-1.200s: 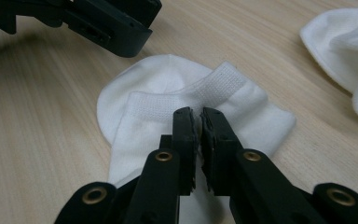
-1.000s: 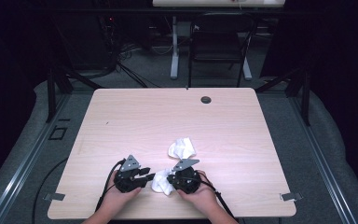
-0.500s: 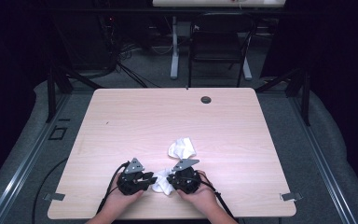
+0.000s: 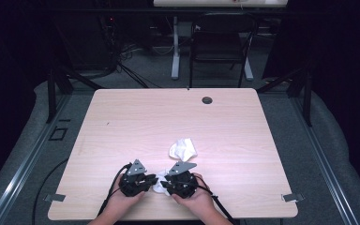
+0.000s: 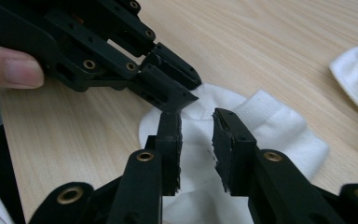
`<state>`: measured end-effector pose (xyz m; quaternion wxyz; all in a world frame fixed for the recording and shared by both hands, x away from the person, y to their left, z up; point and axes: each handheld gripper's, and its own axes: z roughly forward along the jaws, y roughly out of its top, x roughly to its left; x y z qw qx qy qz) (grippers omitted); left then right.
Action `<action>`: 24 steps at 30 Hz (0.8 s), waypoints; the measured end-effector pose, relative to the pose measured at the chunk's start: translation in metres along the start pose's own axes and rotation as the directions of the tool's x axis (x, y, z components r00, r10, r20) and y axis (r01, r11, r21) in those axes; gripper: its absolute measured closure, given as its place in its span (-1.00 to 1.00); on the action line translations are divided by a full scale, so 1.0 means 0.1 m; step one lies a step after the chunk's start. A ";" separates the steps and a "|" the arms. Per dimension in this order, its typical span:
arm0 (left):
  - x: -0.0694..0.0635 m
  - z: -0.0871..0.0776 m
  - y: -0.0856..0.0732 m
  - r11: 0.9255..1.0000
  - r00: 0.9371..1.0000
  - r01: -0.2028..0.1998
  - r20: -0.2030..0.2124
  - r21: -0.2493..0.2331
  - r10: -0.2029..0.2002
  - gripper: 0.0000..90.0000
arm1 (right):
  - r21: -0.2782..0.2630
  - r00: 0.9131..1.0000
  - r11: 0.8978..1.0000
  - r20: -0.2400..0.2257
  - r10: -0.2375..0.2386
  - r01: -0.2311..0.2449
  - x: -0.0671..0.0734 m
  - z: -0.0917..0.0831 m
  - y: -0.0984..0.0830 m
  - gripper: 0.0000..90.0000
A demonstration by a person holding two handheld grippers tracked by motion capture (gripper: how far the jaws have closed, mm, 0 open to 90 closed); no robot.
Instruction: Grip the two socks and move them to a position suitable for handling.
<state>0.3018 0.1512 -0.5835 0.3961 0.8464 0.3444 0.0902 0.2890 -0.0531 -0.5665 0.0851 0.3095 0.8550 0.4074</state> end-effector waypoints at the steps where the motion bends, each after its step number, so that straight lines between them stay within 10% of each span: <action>1: 0.00 0.00 0.00 1.000 1.000 0.000 0.000 0.000 0.000 0.77 | 0.000 1.000 1.000 0.000 0.000 0.000 0.00 0.00 0.00 0.58; 14: 0.00 0.01 -0.01 1.000 1.000 0.004 0.010 -0.007 -0.004 0.88 | 0.061 0.996 0.995 0.029 -0.086 0.084 0.11 0.13 -0.04 0.53; 24: 0.01 0.01 -0.01 1.000 1.000 0.004 0.013 -0.008 -0.004 0.91 | 0.060 0.997 0.996 0.033 -0.063 0.061 0.07 0.14 -0.05 0.76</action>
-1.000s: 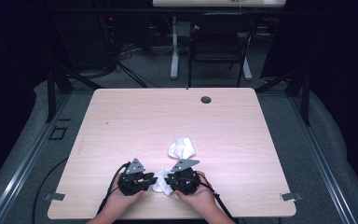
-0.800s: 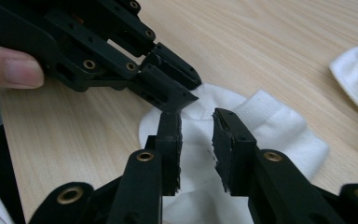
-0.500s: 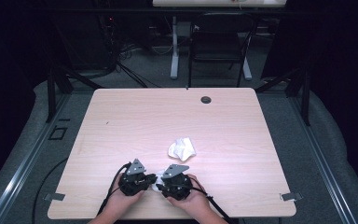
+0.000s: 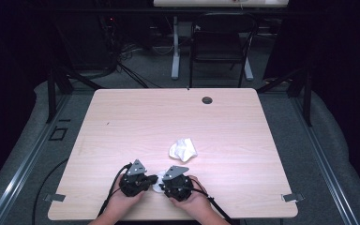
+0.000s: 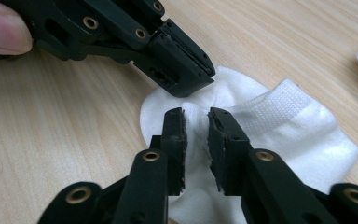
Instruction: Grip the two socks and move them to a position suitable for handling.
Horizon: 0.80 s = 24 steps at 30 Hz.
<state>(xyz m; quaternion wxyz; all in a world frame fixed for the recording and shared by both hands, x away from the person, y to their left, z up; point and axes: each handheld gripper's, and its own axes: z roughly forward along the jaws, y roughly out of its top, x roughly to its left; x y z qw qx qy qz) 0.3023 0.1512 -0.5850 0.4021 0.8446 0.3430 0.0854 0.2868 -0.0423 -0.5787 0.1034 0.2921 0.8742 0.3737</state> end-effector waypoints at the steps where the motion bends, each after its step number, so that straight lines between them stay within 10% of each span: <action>1: 0.00 0.00 0.00 1.000 1.000 0.000 0.002 0.001 0.000 0.92 | 0.000 1.000 1.000 -0.002 0.006 -0.006 -0.01 0.00 0.00 0.78; 24: 0.01 -0.01 0.01 1.000 1.000 0.005 0.008 0.013 -0.005 0.95 | -0.045 0.999 0.998 -0.018 0.036 -0.036 -0.05 -0.17 0.04 0.90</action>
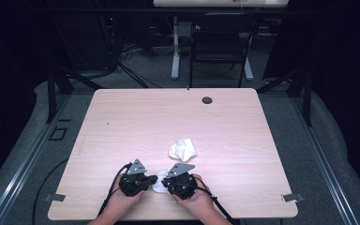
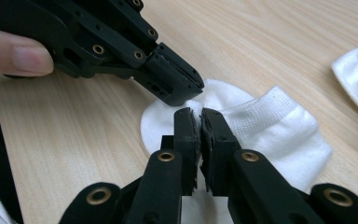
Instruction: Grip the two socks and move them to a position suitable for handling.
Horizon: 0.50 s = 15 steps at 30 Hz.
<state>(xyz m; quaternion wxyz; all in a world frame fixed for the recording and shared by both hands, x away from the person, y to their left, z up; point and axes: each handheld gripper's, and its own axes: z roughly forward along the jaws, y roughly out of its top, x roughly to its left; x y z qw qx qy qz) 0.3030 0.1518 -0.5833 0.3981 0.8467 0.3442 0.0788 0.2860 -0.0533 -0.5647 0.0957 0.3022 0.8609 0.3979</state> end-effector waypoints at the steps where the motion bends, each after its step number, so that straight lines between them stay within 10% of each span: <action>1: 0.00 0.00 0.00 1.000 1.000 0.000 -0.002 -0.003 0.000 0.95 | -0.008 1.000 1.000 0.001 0.000 0.000 0.00 -0.02 0.01 0.90; 15: 0.03 -0.05 0.01 1.000 1.000 0.011 -0.001 0.007 -0.011 0.96 | -0.049 0.998 0.997 0.031 0.054 -0.052 -0.09 -0.31 0.06 0.91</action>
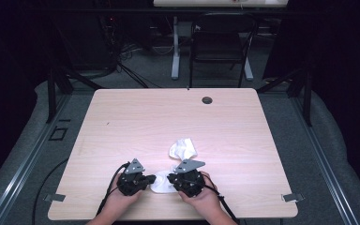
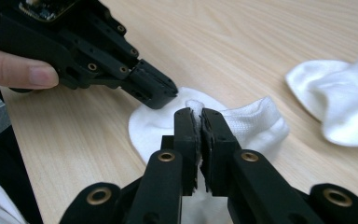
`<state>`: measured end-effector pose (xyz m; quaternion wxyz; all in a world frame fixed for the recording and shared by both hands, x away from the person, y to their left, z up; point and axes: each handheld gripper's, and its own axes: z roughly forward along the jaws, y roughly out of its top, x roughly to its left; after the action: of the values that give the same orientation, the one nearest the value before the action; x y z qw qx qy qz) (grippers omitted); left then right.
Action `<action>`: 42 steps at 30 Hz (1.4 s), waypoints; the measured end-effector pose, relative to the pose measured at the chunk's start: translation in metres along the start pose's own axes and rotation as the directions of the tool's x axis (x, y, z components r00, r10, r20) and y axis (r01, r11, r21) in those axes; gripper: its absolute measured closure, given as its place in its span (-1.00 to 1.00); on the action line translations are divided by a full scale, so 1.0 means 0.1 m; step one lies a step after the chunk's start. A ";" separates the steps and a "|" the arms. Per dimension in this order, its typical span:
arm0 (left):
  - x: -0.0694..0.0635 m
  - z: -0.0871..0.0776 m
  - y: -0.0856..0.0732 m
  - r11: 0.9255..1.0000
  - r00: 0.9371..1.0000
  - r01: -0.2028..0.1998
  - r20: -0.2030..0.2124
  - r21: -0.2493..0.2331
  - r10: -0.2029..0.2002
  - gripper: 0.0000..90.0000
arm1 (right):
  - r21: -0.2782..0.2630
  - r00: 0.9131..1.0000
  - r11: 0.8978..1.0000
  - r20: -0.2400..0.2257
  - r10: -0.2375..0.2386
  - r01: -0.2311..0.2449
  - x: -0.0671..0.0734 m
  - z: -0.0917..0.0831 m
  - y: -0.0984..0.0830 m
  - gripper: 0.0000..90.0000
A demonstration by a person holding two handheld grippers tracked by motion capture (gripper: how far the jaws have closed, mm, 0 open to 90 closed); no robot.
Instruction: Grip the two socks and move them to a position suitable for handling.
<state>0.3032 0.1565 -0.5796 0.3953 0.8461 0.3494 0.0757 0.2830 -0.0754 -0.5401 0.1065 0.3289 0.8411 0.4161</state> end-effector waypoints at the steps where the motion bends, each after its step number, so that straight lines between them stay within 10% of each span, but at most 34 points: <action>1: 0.00 0.00 0.00 1.000 1.000 0.003 0.001 -0.001 -0.003 0.96 | 0.005 1.000 1.000 0.001 0.003 -0.003 -0.02 -0.03 0.01 0.91; 13: -0.02 -0.02 -0.01 1.000 1.000 0.002 0.008 0.008 -0.002 0.96 | 0.037 0.996 0.997 0.061 0.061 -0.063 -0.22 -0.33 -0.11 0.91; 38: 0.02 -0.02 -0.02 1.000 1.000 0.007 0.006 0.021 -0.007 0.96 | 0.180 0.981 0.967 0.104 0.162 -0.179 -0.50 -0.35 -0.45 0.94; 42: 0.03 -0.02 -0.02 1.000 1.000 0.002 0.008 0.019 -0.002 0.96 | 0.151 0.981 0.971 0.091 0.171 -0.184 -0.50 -0.38 -0.44 0.71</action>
<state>0.3030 0.1605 -0.5802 0.3887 0.8498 0.3492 0.0687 0.2835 -0.1509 -0.5552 0.0748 0.4260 0.8341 0.3424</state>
